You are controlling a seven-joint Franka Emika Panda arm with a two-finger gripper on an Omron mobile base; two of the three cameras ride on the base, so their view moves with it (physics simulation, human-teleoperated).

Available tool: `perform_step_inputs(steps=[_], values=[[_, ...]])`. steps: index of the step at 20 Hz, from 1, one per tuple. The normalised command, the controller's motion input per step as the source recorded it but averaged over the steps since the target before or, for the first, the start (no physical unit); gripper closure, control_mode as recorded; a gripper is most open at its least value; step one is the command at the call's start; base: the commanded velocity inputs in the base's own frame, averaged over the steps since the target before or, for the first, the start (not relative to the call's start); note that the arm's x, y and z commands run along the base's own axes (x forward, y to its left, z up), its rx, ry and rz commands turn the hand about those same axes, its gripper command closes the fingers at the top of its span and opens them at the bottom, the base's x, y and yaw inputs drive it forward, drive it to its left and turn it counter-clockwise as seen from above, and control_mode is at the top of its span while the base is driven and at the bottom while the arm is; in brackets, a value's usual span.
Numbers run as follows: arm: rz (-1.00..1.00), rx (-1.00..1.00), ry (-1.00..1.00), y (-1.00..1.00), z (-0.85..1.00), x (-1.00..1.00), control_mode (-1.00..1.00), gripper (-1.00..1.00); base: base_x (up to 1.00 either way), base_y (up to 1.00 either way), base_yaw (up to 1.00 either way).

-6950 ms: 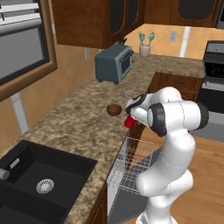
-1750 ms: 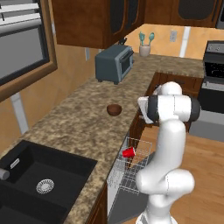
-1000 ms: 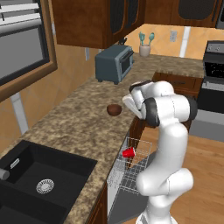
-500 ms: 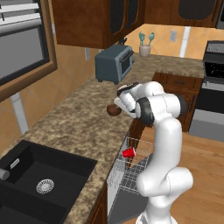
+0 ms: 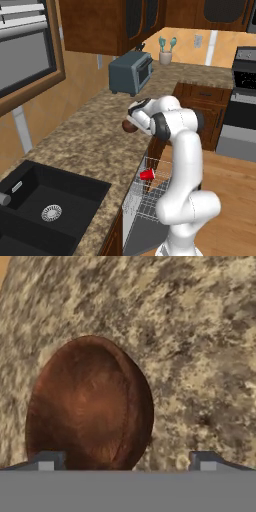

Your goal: Pick up the cup and bowl from the counter, place them in the dishwasher, and close the dishwasher door.

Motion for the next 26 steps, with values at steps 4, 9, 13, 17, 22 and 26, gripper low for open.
perform_step_inputs(steps=[4,9,13,17,22,26], values=[[0.00,-0.01,0.08,0.16,-0.16,0.41,-1.00,-1.00,0.00,0.00,0.00],[-0.01,-0.04,0.11,0.16,-0.27,0.09,-1.00,1.00,0.00,0.00,0.00],[-0.03,-0.04,0.09,0.01,-0.32,-0.26,-1.00,1.00,0.00,0.00,0.00],[-0.03,-0.01,0.02,-0.13,-0.27,-0.69,-1.00,1.00,0.00,0.00,0.00],[-0.03,0.02,0.00,-0.58,-0.03,-1.00,-1.00,1.00,0.00,0.00,0.00],[-0.04,0.07,0.00,-1.00,0.00,-1.00,-1.00,1.00,0.00,0.00,0.00]])
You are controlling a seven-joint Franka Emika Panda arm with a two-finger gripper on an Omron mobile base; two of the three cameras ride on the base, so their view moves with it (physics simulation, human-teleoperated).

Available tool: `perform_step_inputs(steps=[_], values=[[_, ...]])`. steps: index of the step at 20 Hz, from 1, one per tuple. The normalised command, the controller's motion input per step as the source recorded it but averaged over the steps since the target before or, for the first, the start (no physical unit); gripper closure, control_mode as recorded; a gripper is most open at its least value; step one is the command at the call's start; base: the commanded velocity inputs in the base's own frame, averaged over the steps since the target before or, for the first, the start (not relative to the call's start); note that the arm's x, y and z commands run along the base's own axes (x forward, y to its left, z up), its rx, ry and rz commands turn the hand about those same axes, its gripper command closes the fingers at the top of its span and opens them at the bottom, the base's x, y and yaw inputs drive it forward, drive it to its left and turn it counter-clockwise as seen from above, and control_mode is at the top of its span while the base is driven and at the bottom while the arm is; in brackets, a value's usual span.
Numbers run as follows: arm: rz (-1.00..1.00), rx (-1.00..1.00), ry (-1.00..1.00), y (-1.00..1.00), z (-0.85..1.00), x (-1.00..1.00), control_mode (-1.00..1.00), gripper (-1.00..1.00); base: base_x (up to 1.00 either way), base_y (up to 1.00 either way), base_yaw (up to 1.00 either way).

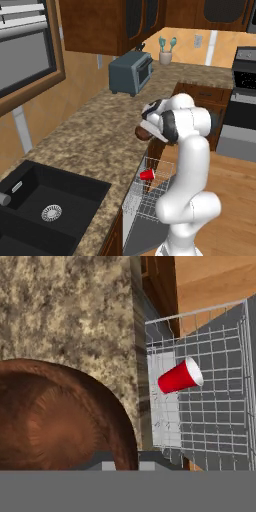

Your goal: Pick up the cup and bowl from the counter, place them in the dishwasher, and close the dishwasher door.

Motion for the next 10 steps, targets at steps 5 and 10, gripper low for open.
perform_step_inputs(steps=[5,10], values=[[-0.05,0.05,0.03,-0.96,-0.13,-1.00,-1.00,1.00,0.00,0.00,0.00],[-0.03,0.05,0.03,-0.58,-0.55,-0.99,-1.00,1.00,0.00,0.00,0.00]])
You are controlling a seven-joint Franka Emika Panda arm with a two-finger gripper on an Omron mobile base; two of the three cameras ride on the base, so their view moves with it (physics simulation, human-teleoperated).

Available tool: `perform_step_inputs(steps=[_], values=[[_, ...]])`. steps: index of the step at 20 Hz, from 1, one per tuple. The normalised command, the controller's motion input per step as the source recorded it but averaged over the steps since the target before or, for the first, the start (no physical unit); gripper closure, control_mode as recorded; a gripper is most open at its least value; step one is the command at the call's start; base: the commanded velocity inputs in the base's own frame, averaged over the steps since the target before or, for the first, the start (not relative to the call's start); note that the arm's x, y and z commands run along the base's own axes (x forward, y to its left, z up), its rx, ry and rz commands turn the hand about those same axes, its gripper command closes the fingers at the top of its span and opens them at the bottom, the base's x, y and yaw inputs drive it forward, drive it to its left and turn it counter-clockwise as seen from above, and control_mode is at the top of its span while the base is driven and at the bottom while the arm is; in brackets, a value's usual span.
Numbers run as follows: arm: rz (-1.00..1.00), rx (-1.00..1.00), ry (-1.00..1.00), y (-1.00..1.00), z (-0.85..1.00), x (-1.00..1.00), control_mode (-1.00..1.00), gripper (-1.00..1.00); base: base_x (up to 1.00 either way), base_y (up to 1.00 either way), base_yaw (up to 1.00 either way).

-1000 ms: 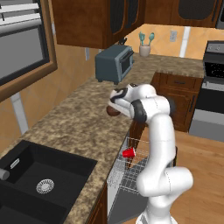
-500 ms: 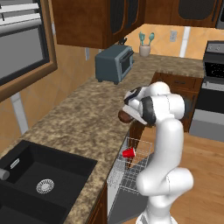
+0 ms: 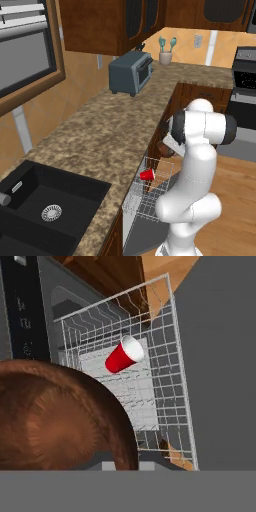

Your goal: Pick up the cup and bowl from the counter, place them in the dishwasher, and close the dishwasher door.

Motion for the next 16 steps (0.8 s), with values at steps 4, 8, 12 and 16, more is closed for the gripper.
perform_step_inputs(steps=[4,8,12,16], values=[[0.00,0.06,0.02,-0.01,-0.76,-0.63,-1.00,1.00,0.00,0.00,0.00],[0.00,0.12,0.02,0.15,-0.79,-0.19,-1.00,1.00,0.00,0.00,0.00],[0.00,0.16,0.08,0.40,-0.79,0.00,-1.00,1.00,0.00,0.00,0.00],[0.00,0.16,0.15,0.50,-0.84,0.00,-1.00,1.00,0.00,0.00,0.00]])
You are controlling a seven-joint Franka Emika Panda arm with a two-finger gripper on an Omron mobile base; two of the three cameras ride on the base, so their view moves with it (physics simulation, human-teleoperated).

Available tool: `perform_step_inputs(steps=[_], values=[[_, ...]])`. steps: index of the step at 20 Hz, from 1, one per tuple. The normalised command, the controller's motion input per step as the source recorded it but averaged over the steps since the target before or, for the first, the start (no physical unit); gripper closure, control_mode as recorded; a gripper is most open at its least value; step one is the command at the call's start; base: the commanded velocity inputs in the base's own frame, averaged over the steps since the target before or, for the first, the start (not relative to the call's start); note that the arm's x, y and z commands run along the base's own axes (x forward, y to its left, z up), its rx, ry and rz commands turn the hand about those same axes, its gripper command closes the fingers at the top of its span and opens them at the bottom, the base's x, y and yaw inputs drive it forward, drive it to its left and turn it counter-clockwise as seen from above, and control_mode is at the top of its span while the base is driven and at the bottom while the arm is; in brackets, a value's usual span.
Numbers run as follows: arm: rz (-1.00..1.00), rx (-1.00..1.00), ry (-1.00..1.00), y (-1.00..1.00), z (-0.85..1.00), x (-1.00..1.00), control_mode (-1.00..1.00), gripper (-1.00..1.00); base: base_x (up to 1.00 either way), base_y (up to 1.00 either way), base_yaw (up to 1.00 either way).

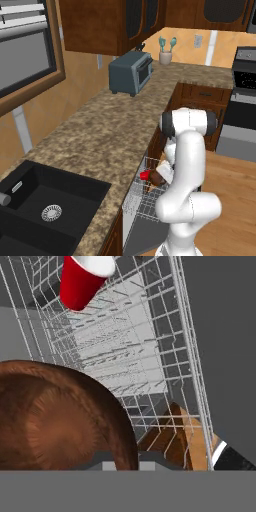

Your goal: Pick up the cup and bowl from the counter, place them in the dishwasher, and close the dishwasher door.

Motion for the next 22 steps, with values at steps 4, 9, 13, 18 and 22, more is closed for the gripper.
perform_step_inputs(steps=[4,9,13,18,22], values=[[0.00,0.15,0.18,0.37,-0.74,0.11,-1.00,1.00,0.00,0.00,0.00],[0.00,0.16,0.23,0.26,-0.61,0.60,-1.00,1.00,0.00,0.00,0.00],[0.00,0.14,0.27,0.17,-0.70,0.63,-1.00,1.00,0.00,0.00,0.00],[-0.01,0.11,0.20,0.06,-0.69,0.48,-1.00,1.00,0.00,0.00,0.00],[-0.08,0.04,0.13,0.00,-0.60,0.31,-1.00,1.00,0.00,0.00,0.00]])
